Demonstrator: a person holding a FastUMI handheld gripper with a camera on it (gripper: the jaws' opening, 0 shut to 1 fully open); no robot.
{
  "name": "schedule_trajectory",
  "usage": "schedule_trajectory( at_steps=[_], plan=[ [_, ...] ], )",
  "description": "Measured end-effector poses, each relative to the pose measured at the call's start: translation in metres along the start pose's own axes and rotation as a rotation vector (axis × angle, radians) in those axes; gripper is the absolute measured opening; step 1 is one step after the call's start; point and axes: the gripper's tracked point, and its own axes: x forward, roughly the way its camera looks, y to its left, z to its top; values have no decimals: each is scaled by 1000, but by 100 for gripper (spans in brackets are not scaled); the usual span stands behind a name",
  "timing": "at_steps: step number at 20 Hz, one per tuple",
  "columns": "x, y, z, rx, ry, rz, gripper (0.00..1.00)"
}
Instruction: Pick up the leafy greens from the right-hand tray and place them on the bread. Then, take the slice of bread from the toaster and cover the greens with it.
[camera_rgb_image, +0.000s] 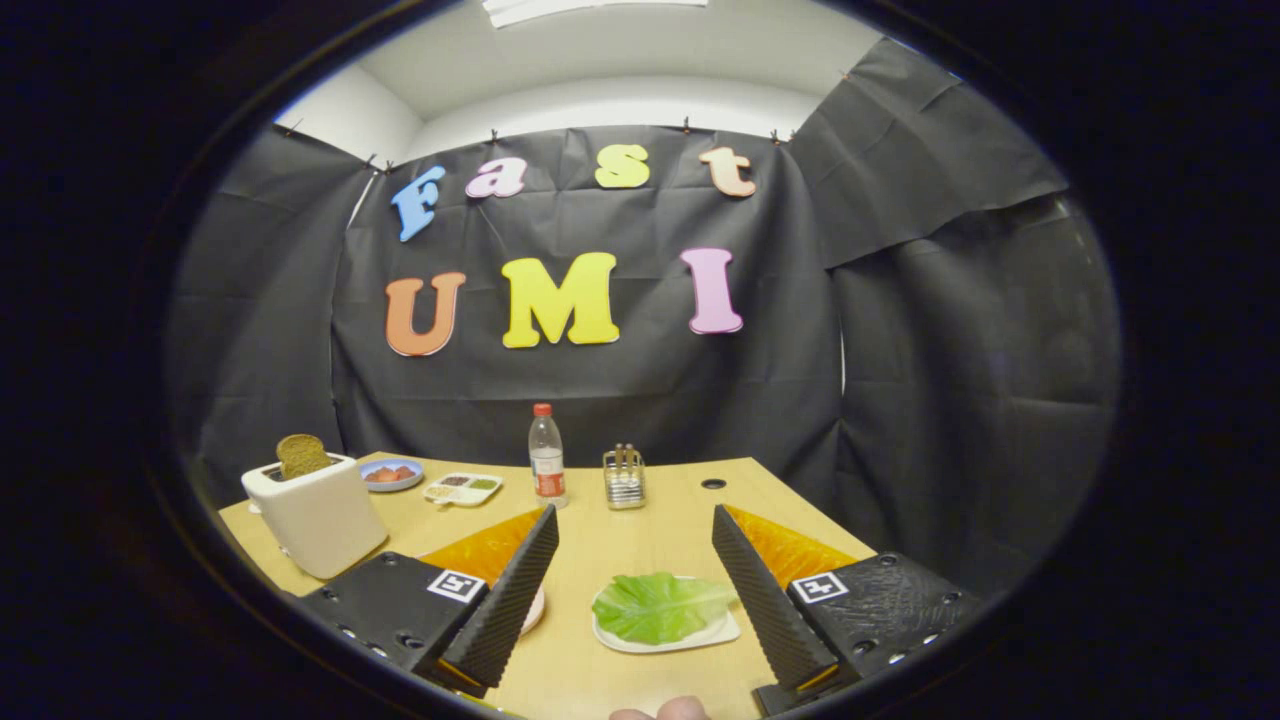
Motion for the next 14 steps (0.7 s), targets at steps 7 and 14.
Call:
schedule_trajectory(
  at_steps=[7,14],
  plan=[
    [-4,-41,-26,-22,43,-22,94],
    [34,-64,-62,109,245,31,95]
  ],
)
